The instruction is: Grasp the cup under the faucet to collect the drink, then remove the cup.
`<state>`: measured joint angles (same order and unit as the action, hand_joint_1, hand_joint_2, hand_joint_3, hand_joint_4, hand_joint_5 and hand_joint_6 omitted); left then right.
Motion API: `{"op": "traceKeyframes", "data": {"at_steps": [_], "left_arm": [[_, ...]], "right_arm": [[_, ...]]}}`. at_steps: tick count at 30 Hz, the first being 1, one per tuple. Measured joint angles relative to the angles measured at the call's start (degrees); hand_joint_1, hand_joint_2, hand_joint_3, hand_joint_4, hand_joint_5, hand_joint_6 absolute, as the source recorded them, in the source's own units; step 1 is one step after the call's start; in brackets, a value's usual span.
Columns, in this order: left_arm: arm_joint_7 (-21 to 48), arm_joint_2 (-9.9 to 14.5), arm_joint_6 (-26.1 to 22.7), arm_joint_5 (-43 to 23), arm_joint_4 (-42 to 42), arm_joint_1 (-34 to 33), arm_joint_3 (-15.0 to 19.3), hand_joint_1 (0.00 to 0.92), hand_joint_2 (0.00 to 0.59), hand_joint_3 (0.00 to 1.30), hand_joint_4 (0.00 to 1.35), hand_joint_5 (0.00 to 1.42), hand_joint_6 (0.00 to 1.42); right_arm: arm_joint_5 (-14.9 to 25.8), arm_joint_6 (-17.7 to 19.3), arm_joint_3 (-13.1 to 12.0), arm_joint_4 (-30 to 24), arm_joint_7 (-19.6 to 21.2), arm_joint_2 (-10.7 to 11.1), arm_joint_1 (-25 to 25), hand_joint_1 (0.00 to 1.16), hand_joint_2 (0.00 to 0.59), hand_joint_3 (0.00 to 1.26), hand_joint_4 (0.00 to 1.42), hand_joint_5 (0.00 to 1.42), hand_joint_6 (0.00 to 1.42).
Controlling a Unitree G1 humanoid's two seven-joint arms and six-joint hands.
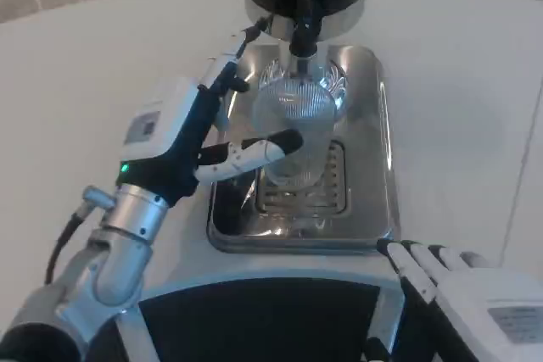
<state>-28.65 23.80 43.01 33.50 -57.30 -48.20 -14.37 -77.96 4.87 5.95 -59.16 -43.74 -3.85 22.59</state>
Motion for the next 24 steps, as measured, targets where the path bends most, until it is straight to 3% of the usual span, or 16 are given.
{"op": "traceKeyframes", "data": {"at_steps": [4, 8, 13, 19, 24], "left_arm": [[0.4, 2.4, 2.3, -1.6, 1.7, 1.5, 0.8, 0.059, 0.032, 0.00, 0.03, 0.40, 0.75], [0.3, 6.4, 4.7, -1.9, 2.9, 3.9, 2.9, 0.040, 0.033, 0.01, 0.08, 0.41, 0.75], [0.4, 9.9, 6.3, -2.1, 2.9, 6.4, 4.5, 0.026, 0.044, 0.07, 0.12, 0.36, 0.58], [1.0, 15.1, 10.0, -2.1, 4.2, 11.0, 5.5, 0.029, 0.056, 0.10, 0.15, 0.34, 0.53], [1.2, 17.9, 11.7, -1.9, 5.2, 15.3, 6.6, 0.031, 0.066, 0.12, 0.16, 0.32, 0.49]], "right_arm": [[2.3, -1.6, -0.5, 0.0, 0.6, 0.1, -0.6, 0.26, 0.462, 0.00, 0.00, 0.00, 0.00], [7.0, -5.2, -3.6, 0.0, 1.7, 0.5, -5.8, 0.26, 0.463, 0.00, 0.00, 0.00, 0.00], [10.9, -8.7, -5.5, 0.0, 2.0, 0.3, -10.8, 0.25, 0.475, 0.00, 0.00, 0.00, 0.00], [18.8, -17.1, -7.9, 0.0, 2.0, 0.0, -16.0, 0.23, 0.482, 0.00, 0.00, 0.00, 0.00], [24.3, -22.6, -9.3, 0.0, 2.3, 0.1, -19.7, 0.22, 0.482, 0.00, 0.00, 0.00, 0.00]]}}
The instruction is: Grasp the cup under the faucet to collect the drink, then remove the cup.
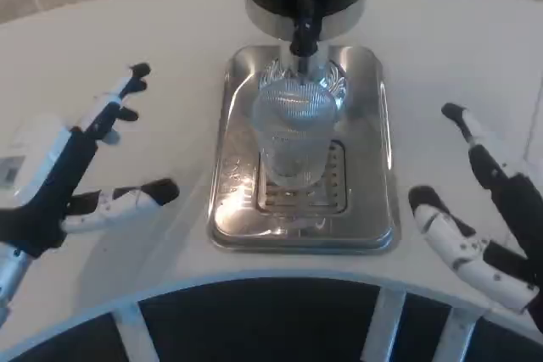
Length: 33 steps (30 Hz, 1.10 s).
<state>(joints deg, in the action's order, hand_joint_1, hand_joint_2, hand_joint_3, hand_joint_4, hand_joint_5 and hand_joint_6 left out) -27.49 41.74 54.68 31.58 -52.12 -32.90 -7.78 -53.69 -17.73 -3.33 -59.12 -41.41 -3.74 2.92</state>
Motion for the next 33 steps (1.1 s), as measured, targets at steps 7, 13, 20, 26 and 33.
{"op": "traceKeyframes", "data": {"at_steps": [7, 13, 20, 26, 33], "left_arm": [[0.3, 3.1, 2.3, 0.3, 1.7, 5.2, 0.4, 0.034, 0.073, 0.12, 0.16, 0.29, 0.44], [1.2, 5.1, 4.8, 0.4, 6.8, 11.6, 1.7, 0.035, 0.074, 0.12, 0.16, 0.28, 0.42], [4.1, 7.1, 7.4, -1.7, 13.1, 20.0, 5.5, 0.032, 0.071, 0.12, 0.15, 0.26, 0.37], [5.8, 7.4, 9.9, -3.8, 20.9, 28.3, 11.5, 0.032, 0.072, 0.12, 0.13, 0.24, 0.35], [5.9, 7.5, 10.1, 0.8, 28.2, 33.0, 16.7, 0.030, 0.072, 0.12, 0.11, 0.21, 0.33]], "right_arm": [[6.8, -9.3, -0.8, 0.0, -0.2, -0.2, -7.1, 0.15, 0.487, 0.00, 0.00, 0.00, 0.00], [11.8, -19.7, -1.9, 0.0, -1.2, 3.4, -16.9, 0.14, 0.485, 0.00, 0.00, 0.00, 0.00], [18.0, -25.4, -1.8, 2.4, 1.6, 7.8, -22.7, 0.10, 0.474, 0.00, 0.00, 0.00, 0.00], [24.1, -25.7, -1.7, 6.6, 5.4, 10.4, -25.4, 0.07, 0.480, 0.00, 0.00, 0.00, 0.00], [28.9, -25.9, 0.2, 9.4, 9.4, 12.5, -26.9, 0.06, 0.475, 0.00, 0.00, 0.00, 0.00]]}}
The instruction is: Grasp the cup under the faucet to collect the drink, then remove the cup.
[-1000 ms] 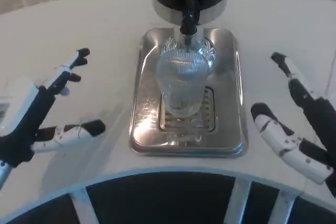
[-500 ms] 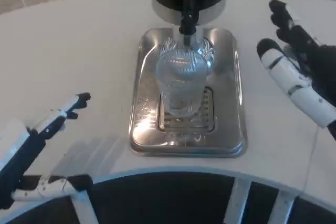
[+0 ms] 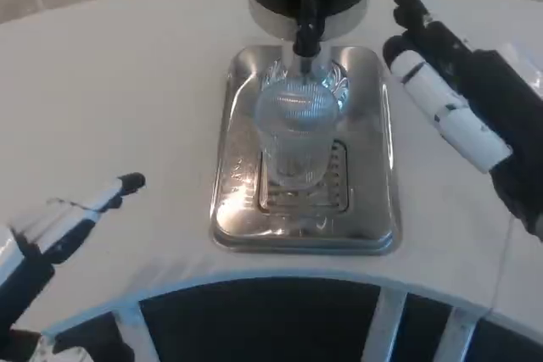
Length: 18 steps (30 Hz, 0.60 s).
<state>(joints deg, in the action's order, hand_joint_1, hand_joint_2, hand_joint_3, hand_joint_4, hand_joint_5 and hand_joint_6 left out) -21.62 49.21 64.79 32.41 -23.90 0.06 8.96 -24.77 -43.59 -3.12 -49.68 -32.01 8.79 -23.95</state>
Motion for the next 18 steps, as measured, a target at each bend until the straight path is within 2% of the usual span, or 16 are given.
{"op": "traceKeyframes", "data": {"at_steps": [9, 18], "left_arm": [[0.1, 0.0, 0.6, 5.5, 2.2, 3.5, 1.5, 0.018, 0.074, 0.12, 0.08, 0.17, 0.31], [0.1, 0.0, 0.6, 5.8, 0.7, 3.8, 1.7, 0.017, 0.074, 0.12, 0.07, 0.17, 0.31]], "right_arm": [[4.6, -1.6, 2.4, 1.0, 4.1, 1.8, -2.0, 0.05, 0.471, 0.00, 0.00, 0.00, 0.00], [8.3, -2.4, 4.5, 2.9, 6.8, 3.3, -3.8, 0.05, 0.477, 0.00, 0.00, 0.00, 0.00]]}}
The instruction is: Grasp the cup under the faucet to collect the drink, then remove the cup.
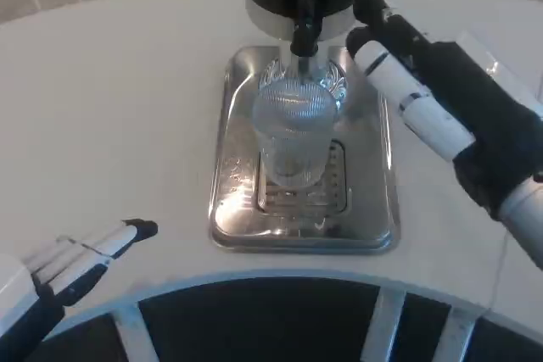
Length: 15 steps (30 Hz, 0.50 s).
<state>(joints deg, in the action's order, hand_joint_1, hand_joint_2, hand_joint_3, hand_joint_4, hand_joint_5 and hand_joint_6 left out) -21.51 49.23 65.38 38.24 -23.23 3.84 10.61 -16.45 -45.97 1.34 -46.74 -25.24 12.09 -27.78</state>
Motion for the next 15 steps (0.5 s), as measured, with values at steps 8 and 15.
{"op": "traceKeyframes", "data": {"at_steps": [8, 15], "left_arm": [[0.0, 0.0, 0.0, 0.1, 0.6, 0.4, 0.9, 0.017, 0.075, 0.12, 0.07, 0.17, 0.31], [-0.1, 0.1, 0.0, 2.3, 2.3, 2.5, 2.8, 0.017, 0.075, 0.13, 0.07, 0.16, 0.30]], "right_arm": [[2.2, 0.0, 1.1, 4.1, 1.7, 1.6, -3.4, 0.05, 0.477, 0.00, 0.00, 0.00, 0.00], [3.5, 0.1, 2.5, 5.9, 3.7, 1.8, -4.5, 0.05, 0.477, 0.00, 0.00, 0.00, 0.00]]}}
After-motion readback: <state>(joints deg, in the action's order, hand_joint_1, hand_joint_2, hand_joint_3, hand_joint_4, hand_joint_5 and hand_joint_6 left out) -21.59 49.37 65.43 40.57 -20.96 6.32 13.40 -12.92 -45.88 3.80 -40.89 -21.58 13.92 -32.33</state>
